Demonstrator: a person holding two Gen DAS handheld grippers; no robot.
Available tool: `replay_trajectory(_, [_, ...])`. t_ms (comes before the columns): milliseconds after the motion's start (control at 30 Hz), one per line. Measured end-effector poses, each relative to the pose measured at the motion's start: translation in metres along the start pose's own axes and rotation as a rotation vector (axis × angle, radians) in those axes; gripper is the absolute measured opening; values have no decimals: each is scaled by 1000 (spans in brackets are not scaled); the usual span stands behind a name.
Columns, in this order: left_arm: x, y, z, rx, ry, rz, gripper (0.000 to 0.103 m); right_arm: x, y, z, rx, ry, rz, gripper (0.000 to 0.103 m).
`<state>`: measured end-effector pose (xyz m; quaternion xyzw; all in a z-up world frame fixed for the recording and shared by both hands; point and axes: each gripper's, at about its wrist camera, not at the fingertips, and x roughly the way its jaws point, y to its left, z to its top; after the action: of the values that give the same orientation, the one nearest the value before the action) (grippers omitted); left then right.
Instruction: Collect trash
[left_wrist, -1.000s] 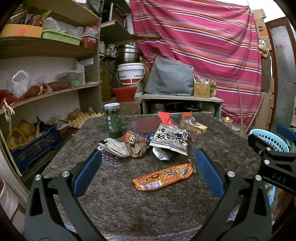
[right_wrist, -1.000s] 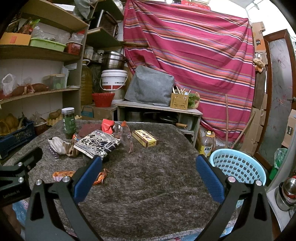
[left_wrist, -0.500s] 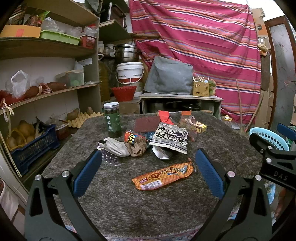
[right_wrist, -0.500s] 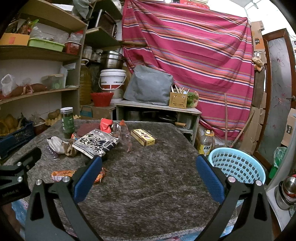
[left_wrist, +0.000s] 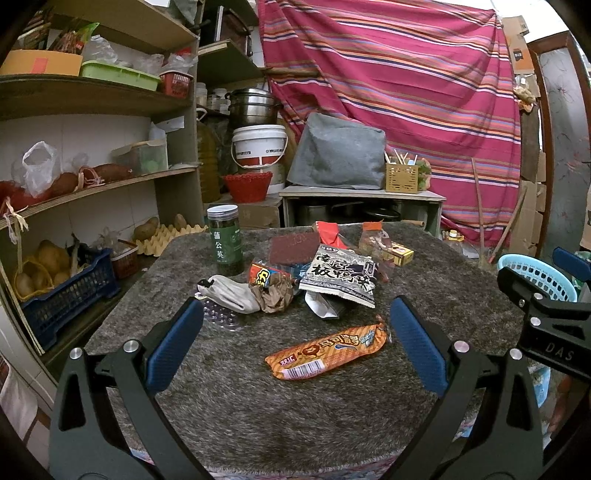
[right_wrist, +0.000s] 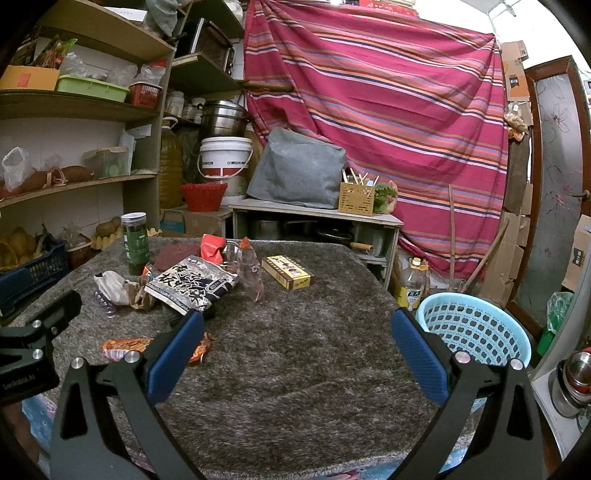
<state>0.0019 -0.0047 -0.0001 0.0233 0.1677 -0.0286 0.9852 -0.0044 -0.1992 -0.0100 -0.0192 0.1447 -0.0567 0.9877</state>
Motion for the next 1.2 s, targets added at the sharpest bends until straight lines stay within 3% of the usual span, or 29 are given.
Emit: replay_trajectory(1200, [5, 6, -1, -4, 9, 4, 98, 2, -1, 0, 4, 0, 1, 99])
